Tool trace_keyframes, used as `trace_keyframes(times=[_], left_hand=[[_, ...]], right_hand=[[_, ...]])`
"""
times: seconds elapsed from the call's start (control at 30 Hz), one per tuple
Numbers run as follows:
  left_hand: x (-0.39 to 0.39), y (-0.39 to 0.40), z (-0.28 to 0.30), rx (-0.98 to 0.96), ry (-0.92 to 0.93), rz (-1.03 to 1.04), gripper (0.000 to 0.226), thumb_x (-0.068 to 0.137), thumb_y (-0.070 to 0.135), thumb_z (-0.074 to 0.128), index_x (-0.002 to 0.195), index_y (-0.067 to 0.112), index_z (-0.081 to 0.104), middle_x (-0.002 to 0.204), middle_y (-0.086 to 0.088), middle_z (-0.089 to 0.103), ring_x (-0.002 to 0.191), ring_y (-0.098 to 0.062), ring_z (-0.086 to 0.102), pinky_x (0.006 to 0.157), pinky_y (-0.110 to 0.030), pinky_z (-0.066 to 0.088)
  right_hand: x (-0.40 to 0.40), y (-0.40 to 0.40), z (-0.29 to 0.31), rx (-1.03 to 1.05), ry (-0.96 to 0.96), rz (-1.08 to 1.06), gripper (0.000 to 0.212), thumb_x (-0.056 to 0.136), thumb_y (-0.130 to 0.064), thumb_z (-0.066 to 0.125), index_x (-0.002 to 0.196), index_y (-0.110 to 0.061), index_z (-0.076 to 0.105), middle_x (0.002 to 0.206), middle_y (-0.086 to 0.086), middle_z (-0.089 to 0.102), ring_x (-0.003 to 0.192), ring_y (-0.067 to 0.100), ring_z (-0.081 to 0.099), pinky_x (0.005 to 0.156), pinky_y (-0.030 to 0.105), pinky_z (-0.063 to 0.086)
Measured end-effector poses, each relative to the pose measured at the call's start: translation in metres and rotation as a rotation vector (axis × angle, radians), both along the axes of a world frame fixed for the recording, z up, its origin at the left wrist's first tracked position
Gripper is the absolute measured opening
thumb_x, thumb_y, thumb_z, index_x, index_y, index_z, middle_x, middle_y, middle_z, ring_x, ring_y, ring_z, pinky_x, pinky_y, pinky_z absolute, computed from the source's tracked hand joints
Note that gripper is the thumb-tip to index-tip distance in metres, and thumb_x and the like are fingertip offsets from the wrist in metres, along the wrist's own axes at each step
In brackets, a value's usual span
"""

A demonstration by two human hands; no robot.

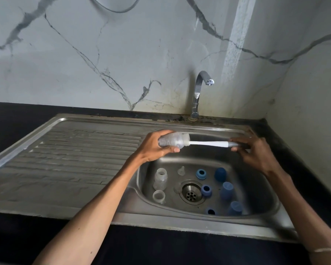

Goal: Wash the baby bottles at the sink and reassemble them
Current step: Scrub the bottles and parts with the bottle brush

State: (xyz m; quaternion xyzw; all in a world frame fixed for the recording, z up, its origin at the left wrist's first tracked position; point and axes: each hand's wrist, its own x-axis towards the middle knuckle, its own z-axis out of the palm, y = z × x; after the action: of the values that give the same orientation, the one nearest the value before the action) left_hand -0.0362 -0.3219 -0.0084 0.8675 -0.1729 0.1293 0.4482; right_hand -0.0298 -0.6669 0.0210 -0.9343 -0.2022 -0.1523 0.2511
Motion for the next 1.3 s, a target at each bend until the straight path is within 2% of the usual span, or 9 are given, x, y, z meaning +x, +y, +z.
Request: trace_keyframes(times=[0.17,0.3,0.43,0.63,0.77,0.9,0.97,1.17,1.3], left_hand=[[0.002,-0.004,0.001,-0.043,-0.096,0.036,0.061,0.067,0.034,0.092,0.121,0.02,0.067,0.112,0.006,0.068,0.101,-0.008,0.064,0.088,-0.031,0.055],[0.006,0.007,-0.006,-0.047,-0.052,0.071,0.065,0.063,0.04,0.092,0.117,0.022,0.062,0.114,0.006,0.065,0.105,-0.011,0.062,0.091,-0.036,0.054],[0.007,0.008,-0.004,-0.052,0.056,0.063,0.071,0.058,0.06,0.084,0.112,0.02,0.06,0.109,0.003,0.064,0.098,-0.016,0.063,0.083,-0.034,0.055],[-0.004,0.007,0.005,-0.411,0.407,-0.201,0.042,0.079,0.023,0.079,0.108,-0.001,0.062,0.097,-0.013,0.067,0.082,-0.028,0.064,0.06,-0.031,0.054],[-0.01,0.006,0.014,-0.525,0.496,-0.216,0.03,0.084,0.027,0.073,0.105,0.006,0.069,0.094,-0.011,0.07,0.076,-0.024,0.064,0.05,-0.023,0.052],[-0.011,0.005,0.017,-0.356,0.501,-0.136,0.039,0.087,0.04,0.069,0.105,0.005,0.071,0.075,-0.004,0.07,0.055,-0.012,0.059,0.042,-0.019,0.042],[-0.009,0.002,0.01,-0.228,0.462,-0.109,0.059,0.084,0.051,0.073,0.108,-0.003,0.068,0.072,-0.009,0.066,0.054,-0.016,0.055,0.043,-0.022,0.041],[-0.006,-0.004,0.004,-0.118,0.295,-0.017,0.039,0.086,0.035,0.077,0.106,0.007,0.06,0.085,-0.006,0.062,0.059,-0.005,0.057,0.051,-0.024,0.046],[-0.004,-0.007,0.005,-0.071,0.14,-0.014,0.051,0.075,0.042,0.082,0.112,0.014,0.059,0.102,-0.004,0.063,0.083,-0.009,0.058,0.074,-0.03,0.051]], right_hand=[[-0.003,0.012,-0.004,0.025,0.241,0.004,0.024,0.094,-0.017,0.061,0.117,-0.018,0.065,0.114,0.003,0.066,0.099,0.008,0.057,0.085,0.023,0.041],[-0.006,0.021,-0.005,-0.032,0.323,0.044,0.023,0.098,-0.02,0.054,0.119,-0.019,0.063,0.112,0.003,0.064,0.097,0.011,0.057,0.08,0.021,0.04],[-0.004,0.019,-0.004,-0.014,0.22,-0.048,0.028,0.095,-0.02,0.058,0.123,-0.018,0.062,0.117,0.007,0.065,0.096,0.012,0.056,0.086,0.027,0.041],[-0.006,0.009,0.004,0.103,-0.053,0.026,0.039,0.081,0.0,0.072,0.118,-0.011,0.068,0.12,0.01,0.067,0.113,0.024,0.06,0.102,0.041,0.046],[-0.005,0.008,0.009,0.069,-0.095,0.066,0.043,0.079,0.002,0.073,0.118,-0.015,0.068,0.117,0.005,0.067,0.11,0.016,0.059,0.097,0.031,0.044],[0.004,0.005,0.011,-0.048,-0.246,0.071,0.047,0.073,0.004,0.079,0.112,-0.021,0.072,0.108,0.0,0.071,0.1,0.025,0.065,0.097,0.05,0.045],[0.005,0.004,0.011,-0.169,-0.316,-0.006,0.048,0.071,0.003,0.08,0.109,-0.027,0.074,0.108,-0.002,0.071,0.099,0.026,0.06,0.096,0.043,0.031],[-0.002,0.005,0.012,-0.23,-0.297,-0.065,0.045,0.076,-0.005,0.077,0.114,-0.03,0.071,0.11,-0.002,0.069,0.102,0.025,0.054,0.092,0.036,0.026],[-0.003,0.001,0.008,-0.191,-0.168,-0.119,0.038,0.087,-0.018,0.069,0.123,-0.031,0.065,0.12,0.004,0.067,0.11,0.029,0.057,0.099,0.045,0.033]])
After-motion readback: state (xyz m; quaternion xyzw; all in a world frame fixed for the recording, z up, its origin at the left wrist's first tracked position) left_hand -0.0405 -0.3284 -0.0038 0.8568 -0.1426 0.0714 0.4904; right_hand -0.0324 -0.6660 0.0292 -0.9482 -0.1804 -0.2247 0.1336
